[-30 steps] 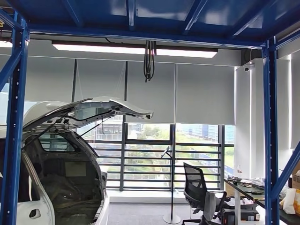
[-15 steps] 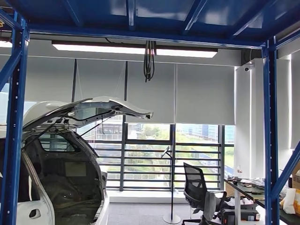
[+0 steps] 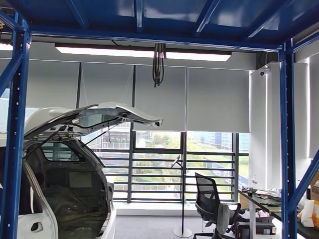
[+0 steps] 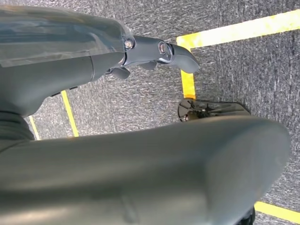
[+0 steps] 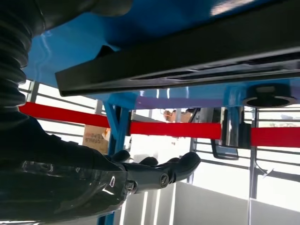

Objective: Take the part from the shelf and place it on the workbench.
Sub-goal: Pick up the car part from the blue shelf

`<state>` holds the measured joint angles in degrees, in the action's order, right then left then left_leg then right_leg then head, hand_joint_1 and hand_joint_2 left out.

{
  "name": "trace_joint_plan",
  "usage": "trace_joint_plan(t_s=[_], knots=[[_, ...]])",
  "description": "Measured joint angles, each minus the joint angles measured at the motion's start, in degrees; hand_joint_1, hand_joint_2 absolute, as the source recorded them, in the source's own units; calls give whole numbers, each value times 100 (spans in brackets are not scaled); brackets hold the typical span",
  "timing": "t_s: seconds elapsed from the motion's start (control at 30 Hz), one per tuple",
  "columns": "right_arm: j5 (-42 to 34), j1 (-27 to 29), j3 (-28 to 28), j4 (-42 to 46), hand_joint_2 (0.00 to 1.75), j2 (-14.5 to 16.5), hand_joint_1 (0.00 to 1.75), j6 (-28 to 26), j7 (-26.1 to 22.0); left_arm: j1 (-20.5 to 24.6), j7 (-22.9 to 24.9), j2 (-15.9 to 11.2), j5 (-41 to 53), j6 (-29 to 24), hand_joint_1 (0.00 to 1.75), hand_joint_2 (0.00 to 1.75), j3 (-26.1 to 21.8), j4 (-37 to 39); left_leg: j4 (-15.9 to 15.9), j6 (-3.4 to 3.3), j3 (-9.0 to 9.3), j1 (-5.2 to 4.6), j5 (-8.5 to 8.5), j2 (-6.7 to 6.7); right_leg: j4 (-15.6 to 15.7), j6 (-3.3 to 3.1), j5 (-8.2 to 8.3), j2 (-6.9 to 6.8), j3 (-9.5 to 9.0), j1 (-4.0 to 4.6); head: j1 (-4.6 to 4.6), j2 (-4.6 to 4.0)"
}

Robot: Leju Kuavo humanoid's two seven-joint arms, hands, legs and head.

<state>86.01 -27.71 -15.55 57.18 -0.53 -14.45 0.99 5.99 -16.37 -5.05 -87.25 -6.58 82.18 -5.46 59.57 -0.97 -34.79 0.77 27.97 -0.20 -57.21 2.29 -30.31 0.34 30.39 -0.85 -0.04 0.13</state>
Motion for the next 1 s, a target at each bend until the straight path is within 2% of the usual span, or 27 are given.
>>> trace_joint_plan(t_s=[0.33,0.7,0.83,1.0], knots=[[-77,-514,-533,-551,175,532,0,99,-102,21,2,79,0,-6,0,0,9,0,0,4,0,1,-3,0,-5,0,0,0,4,0,0,0],[-790,-808,-742,-1428,175,979,1,282,-579,20,13,123,0,-9,0,0,9,0,0,4,-1,1,-3,0,-5,0,0,0,5,0,0,0],[-958,-885,-766,-1677,175,1038,175,365,-632,21,12,132,0,-8,0,0,9,0,0,4,-1,1,-3,0,-5,0,0,0,5,0,0,0],[-1132,-981,-848,-1983,175,1024,175,299,-632,14,-25,138,0,-2,0,0,5,0,0,4,-1,0,-3,0,-5,0,0,0,7,0,0,0]])
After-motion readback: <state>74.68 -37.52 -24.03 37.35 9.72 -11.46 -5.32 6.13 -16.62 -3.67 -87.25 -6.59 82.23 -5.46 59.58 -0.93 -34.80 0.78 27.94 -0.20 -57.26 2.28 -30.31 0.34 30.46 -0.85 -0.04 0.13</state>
